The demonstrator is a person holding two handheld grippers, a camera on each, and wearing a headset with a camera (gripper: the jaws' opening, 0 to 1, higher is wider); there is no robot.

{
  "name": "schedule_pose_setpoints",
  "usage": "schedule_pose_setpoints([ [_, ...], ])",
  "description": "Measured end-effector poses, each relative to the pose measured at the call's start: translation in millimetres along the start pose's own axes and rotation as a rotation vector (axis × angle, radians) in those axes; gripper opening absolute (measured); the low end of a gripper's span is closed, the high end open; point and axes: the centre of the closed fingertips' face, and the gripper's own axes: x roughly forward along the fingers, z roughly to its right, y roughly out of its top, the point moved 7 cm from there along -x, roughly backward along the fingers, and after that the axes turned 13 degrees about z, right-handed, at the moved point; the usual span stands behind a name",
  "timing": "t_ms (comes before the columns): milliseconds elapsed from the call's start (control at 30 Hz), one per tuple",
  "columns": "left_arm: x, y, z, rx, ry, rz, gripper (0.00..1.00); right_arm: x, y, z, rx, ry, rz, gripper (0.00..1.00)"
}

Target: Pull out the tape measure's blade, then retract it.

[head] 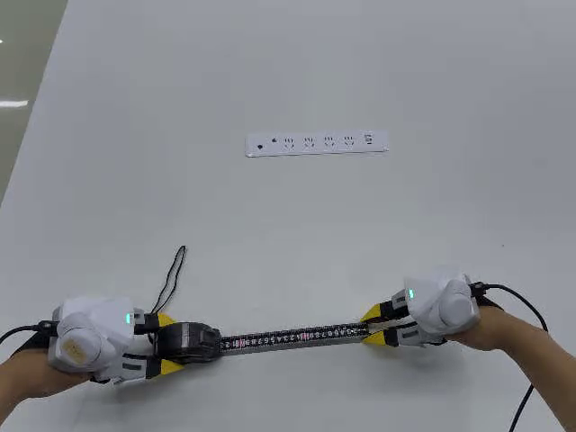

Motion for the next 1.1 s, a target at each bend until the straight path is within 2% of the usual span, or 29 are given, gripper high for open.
schedule_pose_setpoints([
  [433,1.2,0.3,1.1,0.019,-0.002,0.007,0.3,0.0,1.9,-2.4,-0.029,-0.014,-0.046,0.14],
  [567,2.2,0.2,3.3,0.045,-0.008,0.004,0.31,-0.4,2.2,-3.2,-0.027,-0.014,-0.053,0.14],
  [800,2.4,-0.1,2.9,0.055,0.003,0.016,0.31,-0.5,1.3,-4.4,-0.025,-0.022,-0.06,0.14],
  [1100,1.4,2.6,1.7,0.055,0.016,0.026,0.34,2.1,3.7,-8.6,-0.018,-0.03,-0.052,0.22],
])
